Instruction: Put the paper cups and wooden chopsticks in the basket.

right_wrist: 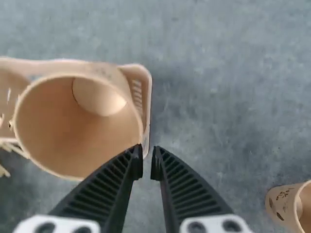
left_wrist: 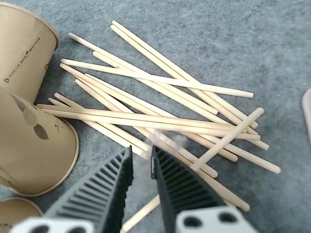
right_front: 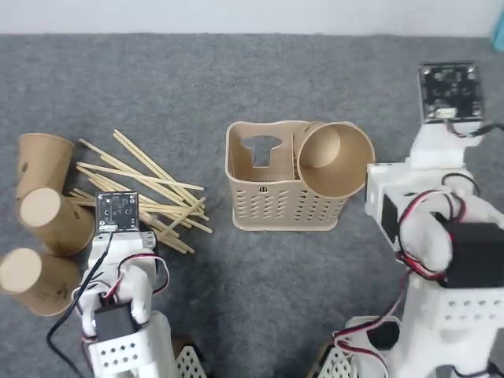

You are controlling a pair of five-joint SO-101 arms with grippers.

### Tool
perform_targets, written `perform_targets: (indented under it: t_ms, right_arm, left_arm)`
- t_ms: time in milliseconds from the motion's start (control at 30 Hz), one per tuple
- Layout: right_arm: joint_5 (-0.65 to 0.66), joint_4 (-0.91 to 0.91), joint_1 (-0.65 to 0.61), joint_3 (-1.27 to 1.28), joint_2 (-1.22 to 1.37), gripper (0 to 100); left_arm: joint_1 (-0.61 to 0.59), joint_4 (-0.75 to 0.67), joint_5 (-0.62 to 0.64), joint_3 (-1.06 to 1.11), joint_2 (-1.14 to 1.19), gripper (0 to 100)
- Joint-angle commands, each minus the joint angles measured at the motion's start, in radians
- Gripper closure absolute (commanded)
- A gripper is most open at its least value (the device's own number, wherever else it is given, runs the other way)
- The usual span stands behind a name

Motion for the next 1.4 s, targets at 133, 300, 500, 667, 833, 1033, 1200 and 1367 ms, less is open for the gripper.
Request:
perform_targets:
  t_ms: [133,300,500,667,833,1033,1200,1367]
  right_arm:
    - [0.029,-0.035,0.002,0.066,-0.021,92.4]
    - [0.023,-0.081,-0.004,0.089,-0.021,80.6]
    - [0.026,-0.073,-0.065,0.087,-0.036,80.0]
    - [0.021,-0.059,-0.094,0.057,-0.042,80.0]
    - [0.021,-0.119,-0.093,0.114,-0.002,80.1]
    - [0.023,-0.232,-0.07,0.198,0.096,81.2]
    - [0.021,-0.228,-0.015,0.094,0.122,99.0]
    - [0.021,-0.133,0.033,-0.097,0.124,99.1]
  left_arm:
    - [-0.002,0.005,-0.012,-0.002,-0.011,94]
    - [-0.002,0.005,-0.012,-0.002,-0.011,94]
    - [-0.002,0.005,-0.012,-0.002,-0.011,94]
    - [-0.002,0.005,-0.012,-0.002,-0.011,94]
    - [-0.002,0.005,-0.012,-0.002,-0.011,94]
    - [-0.002,0.005,-0.012,-0.002,-0.011,94]
    - [-0.002,0.005,-0.012,-0.002,-0.011,94]
    - [0.0,0.005,-0.012,-0.002,-0.011,94]
